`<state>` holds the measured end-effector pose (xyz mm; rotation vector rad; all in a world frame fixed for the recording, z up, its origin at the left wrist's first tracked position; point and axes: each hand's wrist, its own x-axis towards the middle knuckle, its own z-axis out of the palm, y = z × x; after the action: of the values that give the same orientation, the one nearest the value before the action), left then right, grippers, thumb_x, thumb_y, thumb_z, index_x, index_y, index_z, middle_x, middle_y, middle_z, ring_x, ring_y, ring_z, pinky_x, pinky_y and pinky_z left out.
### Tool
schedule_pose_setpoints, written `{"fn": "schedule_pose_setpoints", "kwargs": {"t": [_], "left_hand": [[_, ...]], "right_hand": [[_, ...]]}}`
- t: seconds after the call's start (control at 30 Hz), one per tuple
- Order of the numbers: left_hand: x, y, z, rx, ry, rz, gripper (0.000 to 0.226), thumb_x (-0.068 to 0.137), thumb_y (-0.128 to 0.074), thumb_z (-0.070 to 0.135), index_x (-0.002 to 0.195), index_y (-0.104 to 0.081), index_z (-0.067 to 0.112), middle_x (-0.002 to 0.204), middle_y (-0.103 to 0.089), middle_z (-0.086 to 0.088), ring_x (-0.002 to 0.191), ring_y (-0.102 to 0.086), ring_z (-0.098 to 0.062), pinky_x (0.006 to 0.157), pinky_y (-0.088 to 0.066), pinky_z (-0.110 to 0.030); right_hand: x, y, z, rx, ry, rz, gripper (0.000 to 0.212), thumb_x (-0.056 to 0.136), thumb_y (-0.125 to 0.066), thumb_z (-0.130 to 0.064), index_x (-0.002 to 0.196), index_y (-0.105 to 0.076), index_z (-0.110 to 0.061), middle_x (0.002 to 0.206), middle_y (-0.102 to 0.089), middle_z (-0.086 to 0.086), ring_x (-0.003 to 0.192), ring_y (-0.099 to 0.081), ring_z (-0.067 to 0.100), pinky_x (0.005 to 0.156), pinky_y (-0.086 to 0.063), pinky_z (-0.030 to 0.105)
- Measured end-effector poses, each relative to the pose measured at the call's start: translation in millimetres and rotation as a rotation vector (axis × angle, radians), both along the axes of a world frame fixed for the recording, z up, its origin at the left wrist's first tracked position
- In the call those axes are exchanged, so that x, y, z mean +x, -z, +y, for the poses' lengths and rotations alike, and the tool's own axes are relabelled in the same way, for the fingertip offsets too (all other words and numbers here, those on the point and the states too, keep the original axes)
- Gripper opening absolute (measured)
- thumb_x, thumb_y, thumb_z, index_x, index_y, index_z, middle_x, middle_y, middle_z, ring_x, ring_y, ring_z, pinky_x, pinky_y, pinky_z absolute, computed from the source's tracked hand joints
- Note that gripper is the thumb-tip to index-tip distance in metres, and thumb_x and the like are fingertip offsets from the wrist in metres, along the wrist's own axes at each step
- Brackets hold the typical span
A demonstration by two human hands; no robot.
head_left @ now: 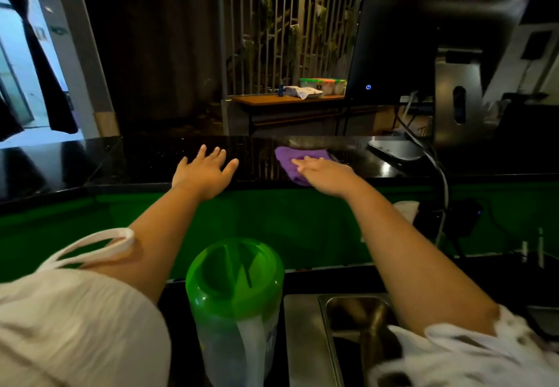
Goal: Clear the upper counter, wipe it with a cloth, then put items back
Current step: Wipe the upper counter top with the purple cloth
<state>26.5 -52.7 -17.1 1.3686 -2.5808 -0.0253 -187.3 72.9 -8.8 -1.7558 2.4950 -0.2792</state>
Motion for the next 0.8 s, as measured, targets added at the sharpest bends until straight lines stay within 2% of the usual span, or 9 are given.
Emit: {"fn": "schedule_pose_setpoints", "kwargs": {"t": [0.13,0.3,0.4,0.5,0.6,0.7,0.8], "left_hand": [[1,1,-1,-0.008,0.038,-0.025,0.061,0.097,-0.009,0.053,0.151,-0.009,0.024,0.159,-0.005,0.007,0.148,0.005,-0.015,0.118,-0.002,-0.048],[-2,1,-4,-0.008,0.011,-0.051,0.058,0.099,-0.011,0.05,0.151,-0.011,0.025,0.159,-0.008,0.006,0.148,0.001,-0.018,0.118,-0.004,-0.048],[-3,0,-5,0.012,-0.01,-0.054,0.058,0.098,-0.013,0.05,0.151,-0.012,0.025,0.159,-0.008,0.006,0.148,0.001,-0.019,0.118,-0.003,-0.048],[-2,0,-4,0.022,-0.029,-0.043,0.059,0.098,-0.013,0.051,0.151,-0.011,0.025,0.159,-0.008,0.006,0.148,0.002,-0.018,0.119,-0.002,-0.047],[0,-1,-1,0.023,-0.026,-0.028,0.062,0.097,-0.012,0.054,0.151,-0.01,0.025,0.159,-0.007,0.006,0.148,0.003,-0.017,0.119,-0.001,-0.046],[0,-3,-2,0.036,-0.015,-0.051,0.062,0.097,-0.011,0.054,0.151,-0.009,0.024,0.159,-0.004,0.005,0.148,0.004,-0.017,0.119,-0.002,-0.046],[-1,-3,-6,0.054,-0.001,-0.104,0.061,0.098,-0.009,0.05,0.152,-0.009,0.021,0.16,-0.002,0.002,0.148,0.005,-0.017,0.119,-0.004,-0.046]], "right_hand": [[-42,-10,45,-0.003,0.088,-0.1,0.047,0.104,-0.021,-0.037,0.149,-0.024,-0.028,0.159,-0.012,-0.002,0.147,-0.013,0.02,0.117,-0.009,0.033],[-75,-21,16,0.1,0.203,-0.138,0.05,0.105,-0.018,-0.031,0.152,-0.012,-0.016,0.16,-0.005,0.007,0.147,-0.009,0.024,0.117,-0.005,0.032],[-68,-16,-20,0.142,0.173,-0.093,0.051,0.104,-0.016,-0.036,0.152,-0.009,-0.019,0.16,0.001,0.005,0.148,-0.005,0.027,0.12,-0.003,0.042],[-55,-7,-40,0.168,0.116,-0.014,0.055,0.101,-0.011,-0.045,0.152,-0.008,-0.025,0.161,-0.001,0.001,0.148,-0.006,0.026,0.118,-0.007,0.052],[-40,-7,-14,0.139,0.047,-0.006,0.051,0.102,-0.01,-0.044,0.151,-0.011,-0.032,0.16,-0.002,-0.006,0.148,-0.004,0.024,0.118,-0.005,0.051],[-61,-1,22,0.05,0.126,-0.053,0.05,0.102,-0.017,-0.044,0.15,-0.019,-0.033,0.16,-0.007,-0.006,0.147,-0.01,0.023,0.118,-0.008,0.047],[-92,-1,36,0.018,0.23,-0.081,0.053,0.101,-0.024,-0.045,0.151,-0.021,-0.027,0.16,-0.013,-0.001,0.147,-0.014,0.023,0.119,-0.011,0.042]]}}
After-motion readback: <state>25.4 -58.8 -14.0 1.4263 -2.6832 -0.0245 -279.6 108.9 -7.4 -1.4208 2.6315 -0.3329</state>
